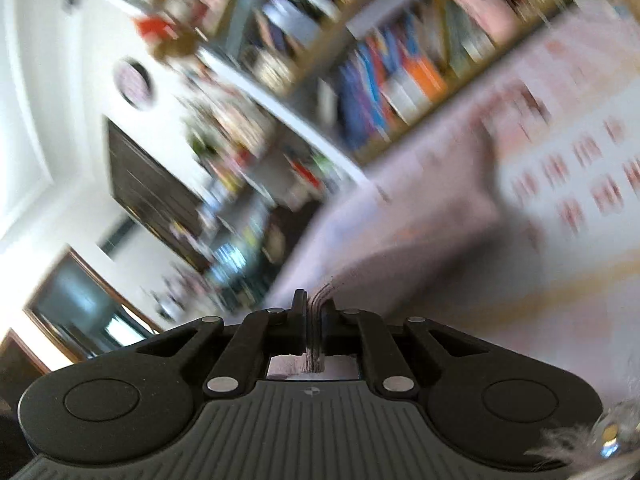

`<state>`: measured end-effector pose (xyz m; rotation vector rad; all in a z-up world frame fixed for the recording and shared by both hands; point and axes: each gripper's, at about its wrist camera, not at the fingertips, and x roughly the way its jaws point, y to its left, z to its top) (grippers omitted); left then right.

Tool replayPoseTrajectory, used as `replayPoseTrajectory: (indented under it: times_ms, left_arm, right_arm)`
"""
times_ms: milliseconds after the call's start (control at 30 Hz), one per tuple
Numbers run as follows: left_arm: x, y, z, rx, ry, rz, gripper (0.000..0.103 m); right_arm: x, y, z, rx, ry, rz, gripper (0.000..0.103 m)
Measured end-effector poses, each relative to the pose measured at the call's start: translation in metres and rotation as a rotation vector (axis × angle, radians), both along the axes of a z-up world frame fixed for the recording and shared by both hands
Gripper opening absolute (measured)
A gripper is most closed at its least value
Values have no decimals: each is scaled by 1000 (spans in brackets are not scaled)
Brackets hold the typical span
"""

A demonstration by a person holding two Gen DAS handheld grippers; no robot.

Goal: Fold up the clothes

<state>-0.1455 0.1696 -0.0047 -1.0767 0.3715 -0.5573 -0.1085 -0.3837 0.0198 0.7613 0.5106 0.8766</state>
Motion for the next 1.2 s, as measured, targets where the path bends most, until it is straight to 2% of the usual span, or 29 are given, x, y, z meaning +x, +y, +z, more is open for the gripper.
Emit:
replayPoseTrajectory:
  times_ms: [100, 200, 333, 500, 667, 733, 767, 800, 833, 900, 933, 1000, 1067, 1200]
  left_arm:
    - [22, 0, 14, 8, -47, 34, 5]
    - [55, -1, 23, 43, -42, 65, 5]
    - [104, -7, 31, 142, -3, 103, 5]
    - [155, -13, 22, 245, 92, 126, 6]
    - [183, -13, 1, 296, 177, 125, 6]
    - [191, -11, -6, 312, 207, 118, 10]
    - [193, -10, -6, 325, 216, 111, 16]
    - [195, -9, -6, 339, 225, 105, 25]
    - [196, -7, -5, 358, 229, 102, 31]
    - [189, -4, 5, 438, 188, 131, 53]
    - [185, -3, 10, 483, 153, 145, 56]
    - [179, -4, 21, 583, 88, 161, 56]
    - [182, -10, 25, 678, 63, 142, 56]
    - [203, -29, 17, 861, 99, 83, 53]
  right_arm:
    - [23, 3, 21, 5, -76, -78, 6]
    - [62, 5, 28, 12, -62, -127, 6]
    - [120, 17, 39, -10, -42, -170, 6]
    - [184, 36, 16, -88, 65, -217, 6]
    - [217, 41, -20, -134, 153, -240, 6]
    - [226, 43, -31, -148, 176, -244, 11]
    - [229, 43, -34, -159, 181, -249, 13]
    - [231, 43, -36, -172, 184, -253, 23]
    - [232, 41, -37, -181, 178, -261, 39]
    - [229, 37, -30, -218, 136, -287, 44]
    - [228, 34, -26, -244, 110, -296, 44]
    - [227, 35, -20, -323, 65, -296, 44]
    - [228, 41, -16, -417, 27, -281, 44]
    - [236, 58, -22, -566, -9, -289, 39]
